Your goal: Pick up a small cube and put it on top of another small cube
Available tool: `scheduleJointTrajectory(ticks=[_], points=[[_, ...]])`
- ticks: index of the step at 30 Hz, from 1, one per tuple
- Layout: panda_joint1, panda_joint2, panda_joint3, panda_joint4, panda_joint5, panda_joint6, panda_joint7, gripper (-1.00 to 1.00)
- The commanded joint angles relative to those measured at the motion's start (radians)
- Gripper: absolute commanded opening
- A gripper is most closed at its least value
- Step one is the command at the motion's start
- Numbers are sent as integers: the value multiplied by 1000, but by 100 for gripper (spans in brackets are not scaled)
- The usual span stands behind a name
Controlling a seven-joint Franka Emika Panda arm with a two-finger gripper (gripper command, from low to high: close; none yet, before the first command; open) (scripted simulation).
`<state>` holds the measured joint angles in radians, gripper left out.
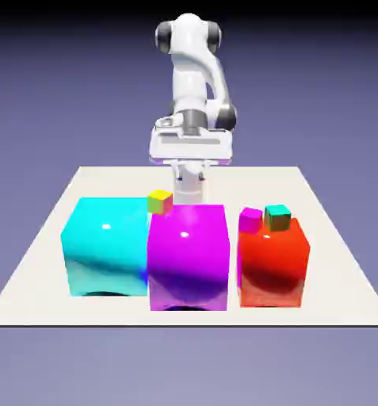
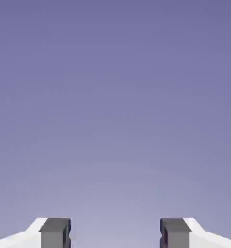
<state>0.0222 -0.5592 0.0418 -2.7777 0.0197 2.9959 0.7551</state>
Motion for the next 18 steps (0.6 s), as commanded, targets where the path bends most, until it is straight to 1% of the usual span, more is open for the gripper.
scheduleJointTrajectory(ticks=[1, 15, 18], points=[[24, 17, 31, 25, -8, -44, 13, 0], [530, 298, 216, 196, -524, -585, 140, 0], [614, 338, 194, 185, -652, -634, 145, 0]])
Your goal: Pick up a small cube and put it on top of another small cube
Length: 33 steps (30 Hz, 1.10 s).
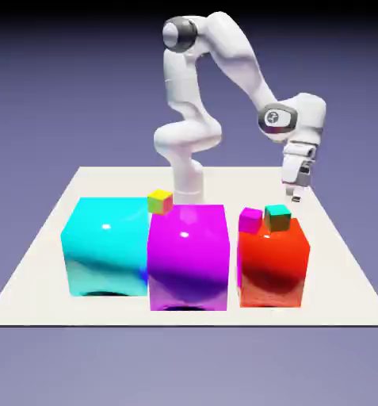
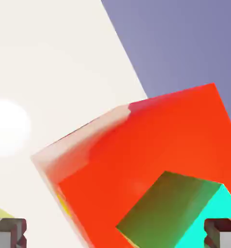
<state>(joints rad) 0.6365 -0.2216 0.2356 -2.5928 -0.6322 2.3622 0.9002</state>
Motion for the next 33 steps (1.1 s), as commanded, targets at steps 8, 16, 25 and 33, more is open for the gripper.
scheduleJointTrajectory(ticks=[8, 16, 25, 33], points=[[215, 98, -84, -50, -348, -102, 5, 0], [429, 195, -168, -100, -696, -203, 9, 0], [671, 305, -262, -157, -1087, -317, 15, 0], [844, 373, -415, -262, -1435, -332, -8, 0]])
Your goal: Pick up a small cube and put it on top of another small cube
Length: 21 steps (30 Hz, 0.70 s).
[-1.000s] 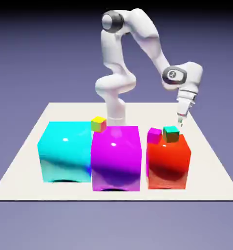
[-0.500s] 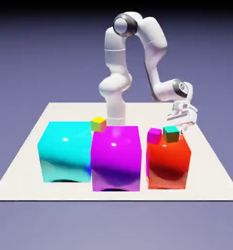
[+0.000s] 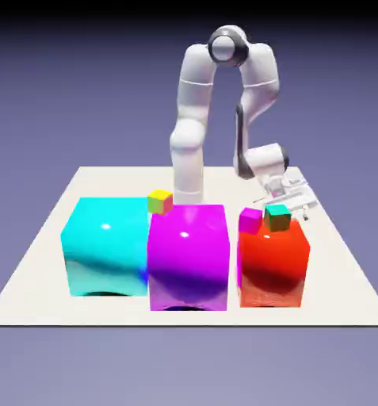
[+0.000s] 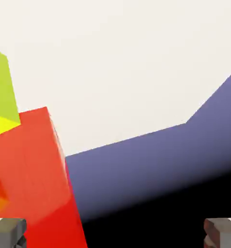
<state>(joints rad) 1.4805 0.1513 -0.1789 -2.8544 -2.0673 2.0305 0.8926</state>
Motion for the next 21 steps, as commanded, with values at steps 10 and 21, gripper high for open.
scheduleJointTrajectory(ticks=[10, 21], points=[[85, 101, -186, -88, -318, 65, -5, 0], [63, 179, -183, -37, -351, 64, 35, -100]])
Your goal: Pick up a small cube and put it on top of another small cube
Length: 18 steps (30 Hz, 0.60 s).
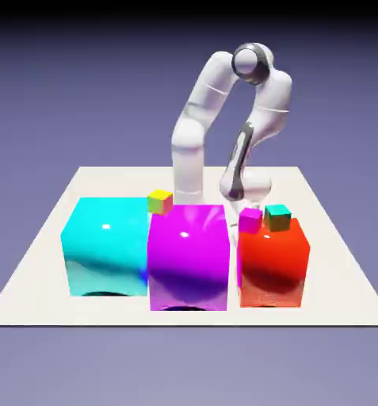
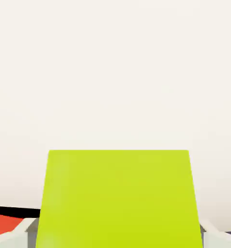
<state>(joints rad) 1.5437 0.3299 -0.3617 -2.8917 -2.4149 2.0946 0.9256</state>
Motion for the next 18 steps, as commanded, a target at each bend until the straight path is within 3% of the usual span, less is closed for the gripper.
scheduleJointTrajectory(ticks=[1, 7, 18], points=[[10, -36, -1, -24, 12, 0, -17, -100], [29, -133, -28, -72, 89, -12, -84, -100], [-359, -386, 336, 8, 514, -59, -255, -100]])
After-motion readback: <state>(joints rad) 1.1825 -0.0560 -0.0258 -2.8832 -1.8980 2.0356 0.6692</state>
